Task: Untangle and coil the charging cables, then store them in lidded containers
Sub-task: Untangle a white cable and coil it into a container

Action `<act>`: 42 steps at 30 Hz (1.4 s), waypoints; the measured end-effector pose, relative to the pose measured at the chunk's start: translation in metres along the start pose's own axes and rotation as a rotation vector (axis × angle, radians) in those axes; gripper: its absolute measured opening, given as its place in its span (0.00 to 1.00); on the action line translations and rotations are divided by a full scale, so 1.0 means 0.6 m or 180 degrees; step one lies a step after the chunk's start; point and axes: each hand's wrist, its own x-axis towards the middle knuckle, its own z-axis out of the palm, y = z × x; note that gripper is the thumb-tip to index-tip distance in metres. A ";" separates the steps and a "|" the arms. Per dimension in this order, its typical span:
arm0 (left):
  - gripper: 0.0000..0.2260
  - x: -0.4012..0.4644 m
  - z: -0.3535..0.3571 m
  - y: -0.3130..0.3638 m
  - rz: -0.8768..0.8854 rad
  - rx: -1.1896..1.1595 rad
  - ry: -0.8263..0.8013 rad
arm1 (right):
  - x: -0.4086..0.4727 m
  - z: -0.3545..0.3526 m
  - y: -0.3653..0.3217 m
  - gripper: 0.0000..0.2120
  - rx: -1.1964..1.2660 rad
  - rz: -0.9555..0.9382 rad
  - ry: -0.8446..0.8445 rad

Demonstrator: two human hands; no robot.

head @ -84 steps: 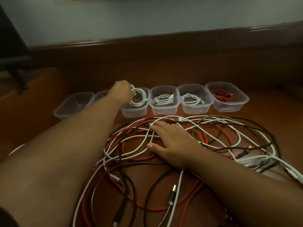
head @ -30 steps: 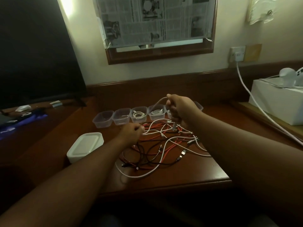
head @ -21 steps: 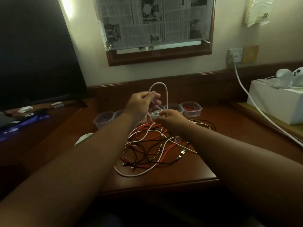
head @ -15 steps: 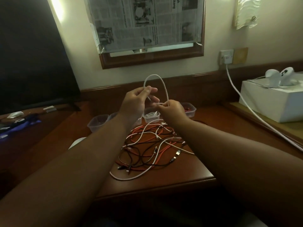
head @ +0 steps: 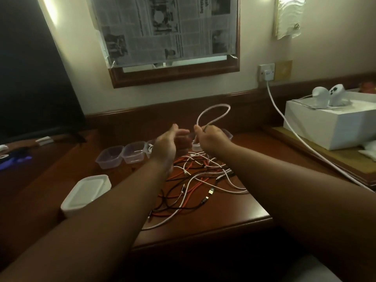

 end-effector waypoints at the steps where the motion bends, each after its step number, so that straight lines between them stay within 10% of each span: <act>1: 0.14 0.002 0.009 -0.014 -0.0167 0.0203 -0.0013 | 0.002 -0.005 -0.004 0.23 0.0197 -0.0022 0.0064; 8: 0.13 0.016 0.086 -0.077 -0.0424 0.0906 -0.0645 | 0.004 -0.027 -0.004 0.22 0.3729 0.0694 -0.0051; 13: 0.01 0.062 0.114 -0.128 -0.0221 0.1639 -0.0454 | 0.007 -0.063 0.035 0.26 0.4333 0.1107 -0.0154; 16: 0.05 0.094 0.107 -0.158 -0.0199 0.1875 -0.0030 | 0.010 -0.096 0.061 0.22 0.3785 0.0900 -0.0107; 22: 0.04 0.141 0.090 -0.109 0.0248 0.1949 0.0262 | 0.038 -0.110 0.143 0.10 -0.0167 -0.0199 0.0143; 30: 0.10 0.122 0.108 -0.020 0.0894 0.1788 -0.0193 | 0.065 -0.046 0.168 0.37 -0.0140 0.0003 -0.0590; 38: 0.14 0.080 0.094 0.035 0.1081 0.1440 -0.1223 | 0.064 -0.013 0.124 0.02 0.1058 0.0020 -0.0793; 42: 0.14 0.058 0.068 0.041 0.1292 0.0841 -0.1066 | 0.055 -0.009 0.099 0.09 0.1193 -0.0072 -0.0213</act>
